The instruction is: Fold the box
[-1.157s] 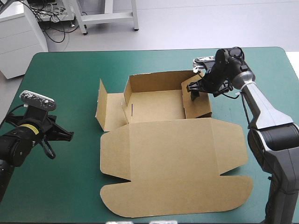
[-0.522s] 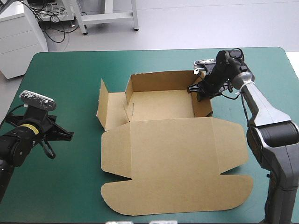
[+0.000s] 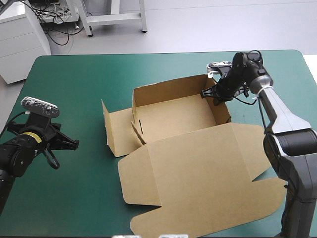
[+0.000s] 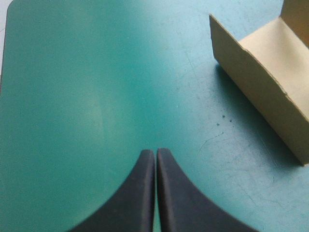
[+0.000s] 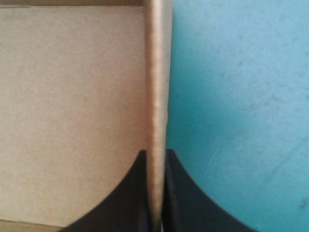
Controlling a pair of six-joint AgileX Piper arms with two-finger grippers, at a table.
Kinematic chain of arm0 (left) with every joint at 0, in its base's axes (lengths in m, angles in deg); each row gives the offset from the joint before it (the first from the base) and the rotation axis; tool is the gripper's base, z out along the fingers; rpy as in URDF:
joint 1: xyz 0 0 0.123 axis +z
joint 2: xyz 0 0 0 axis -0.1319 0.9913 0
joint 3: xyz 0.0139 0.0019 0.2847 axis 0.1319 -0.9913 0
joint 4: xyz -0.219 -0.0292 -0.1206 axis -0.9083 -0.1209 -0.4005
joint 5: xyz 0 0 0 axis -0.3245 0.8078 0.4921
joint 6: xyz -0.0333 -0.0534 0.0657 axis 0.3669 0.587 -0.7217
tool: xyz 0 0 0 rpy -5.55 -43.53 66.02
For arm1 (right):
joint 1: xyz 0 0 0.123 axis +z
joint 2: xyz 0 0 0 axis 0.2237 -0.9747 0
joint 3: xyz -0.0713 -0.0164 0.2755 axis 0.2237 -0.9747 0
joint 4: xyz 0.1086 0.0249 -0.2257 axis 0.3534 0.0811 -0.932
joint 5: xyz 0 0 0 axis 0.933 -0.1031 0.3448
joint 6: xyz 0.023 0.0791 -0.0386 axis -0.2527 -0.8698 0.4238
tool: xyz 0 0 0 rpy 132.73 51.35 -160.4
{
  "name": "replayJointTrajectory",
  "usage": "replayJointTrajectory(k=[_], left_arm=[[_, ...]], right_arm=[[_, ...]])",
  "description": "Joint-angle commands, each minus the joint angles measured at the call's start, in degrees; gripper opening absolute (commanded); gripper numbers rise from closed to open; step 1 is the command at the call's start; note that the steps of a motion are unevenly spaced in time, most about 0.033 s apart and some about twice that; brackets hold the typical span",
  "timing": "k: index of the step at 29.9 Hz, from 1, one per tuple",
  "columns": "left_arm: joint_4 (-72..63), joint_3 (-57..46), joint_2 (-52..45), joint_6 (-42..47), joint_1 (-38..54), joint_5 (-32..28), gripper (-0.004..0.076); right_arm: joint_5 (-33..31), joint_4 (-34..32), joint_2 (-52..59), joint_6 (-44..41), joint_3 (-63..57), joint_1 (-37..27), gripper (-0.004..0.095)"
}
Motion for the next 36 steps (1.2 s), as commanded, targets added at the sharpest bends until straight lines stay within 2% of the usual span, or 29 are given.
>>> replayJointTrajectory(k=[1,5,12,18,24,29,32,36], left_arm=[[-0.22,1.71,-0.72,0.82,0.01,-1.67,-0.0006],[-0.22,1.71,-0.72,1.32,0.01,-1.01,-0.0006],[-0.22,1.71,-0.72,2.63,0.01,-2.73,-0.0006],[-0.88,1.71,-0.41,4.32,0.01,-6.42,-0.0009],[-2.06,1.71,1.19,8.55,0.01,-7.92,-0.0009],[-5.90,1.71,4.00,8.43,0.01,-9.98,-0.0008],[-12.44,1.71,6.16,3.83,0.01,-12.60,-0.0007],[-28.00,1.71,9.33,-9.24,0.01,-12.87,-0.0007]], right_arm=[[-0.82,8.12,7.28,5.08,2.37,-3.35,-0.0022],[-0.82,13.28,12.30,9.27,2.37,-8.10,-0.0023],[-0.82,13.94,20.71,12.37,2.27,-14.19,-0.0023],[-0.95,14.54,25.82,14.77,2.03,-16.69,-0.0024],[-0.95,23.94,29.90,20.94,-3.55,-21.10,-0.0024],[-0.95,25.87,32.87,22.99,-9.02,-23.80,-0.0024],[-0.95,27.75,33.46,23.90,-10.39,-24.26,-0.0024],[-0.95,28.02,33.86,23.90,-10.39,-24.26,-0.0024]])
